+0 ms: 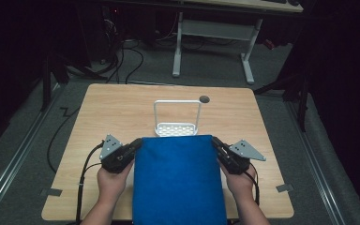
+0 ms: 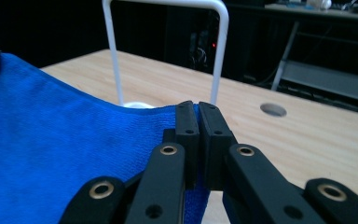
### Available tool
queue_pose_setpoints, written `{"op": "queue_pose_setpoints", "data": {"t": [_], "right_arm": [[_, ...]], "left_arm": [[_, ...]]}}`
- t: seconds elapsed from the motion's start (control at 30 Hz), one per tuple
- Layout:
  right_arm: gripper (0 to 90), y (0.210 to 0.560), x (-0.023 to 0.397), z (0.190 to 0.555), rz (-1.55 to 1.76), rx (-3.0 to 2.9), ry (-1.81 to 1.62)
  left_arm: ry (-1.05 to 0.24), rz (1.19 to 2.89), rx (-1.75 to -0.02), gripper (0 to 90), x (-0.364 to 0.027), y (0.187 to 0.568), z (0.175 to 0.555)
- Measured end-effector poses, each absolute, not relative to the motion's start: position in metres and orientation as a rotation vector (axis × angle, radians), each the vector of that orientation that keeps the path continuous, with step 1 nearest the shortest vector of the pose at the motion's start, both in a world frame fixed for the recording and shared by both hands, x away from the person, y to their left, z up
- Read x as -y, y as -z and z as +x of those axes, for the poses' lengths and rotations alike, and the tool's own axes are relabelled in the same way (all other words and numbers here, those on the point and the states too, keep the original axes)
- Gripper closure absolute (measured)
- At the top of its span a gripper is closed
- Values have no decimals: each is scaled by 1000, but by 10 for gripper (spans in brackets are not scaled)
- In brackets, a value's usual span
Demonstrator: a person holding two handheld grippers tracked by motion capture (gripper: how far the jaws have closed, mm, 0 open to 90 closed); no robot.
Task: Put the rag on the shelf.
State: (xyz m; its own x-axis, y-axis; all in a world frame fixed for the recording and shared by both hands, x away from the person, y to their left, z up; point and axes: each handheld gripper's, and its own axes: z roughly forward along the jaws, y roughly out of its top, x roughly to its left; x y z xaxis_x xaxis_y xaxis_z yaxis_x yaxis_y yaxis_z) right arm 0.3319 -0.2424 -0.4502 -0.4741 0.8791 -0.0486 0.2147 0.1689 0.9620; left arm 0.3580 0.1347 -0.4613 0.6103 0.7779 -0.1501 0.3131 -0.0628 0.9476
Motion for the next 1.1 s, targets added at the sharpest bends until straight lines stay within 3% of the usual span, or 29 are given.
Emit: {"op": "queue_pose_setpoints", "data": {"t": [0.73,1.1], "right_arm": [[883,378,236,331,901,-1671,-1442],[883,354,238,337,880,-1621,-1460]], "left_arm": [[-613,1531,-814,880,-138,380,366],[-653,1513,-789,881,-140,358,374]]}}
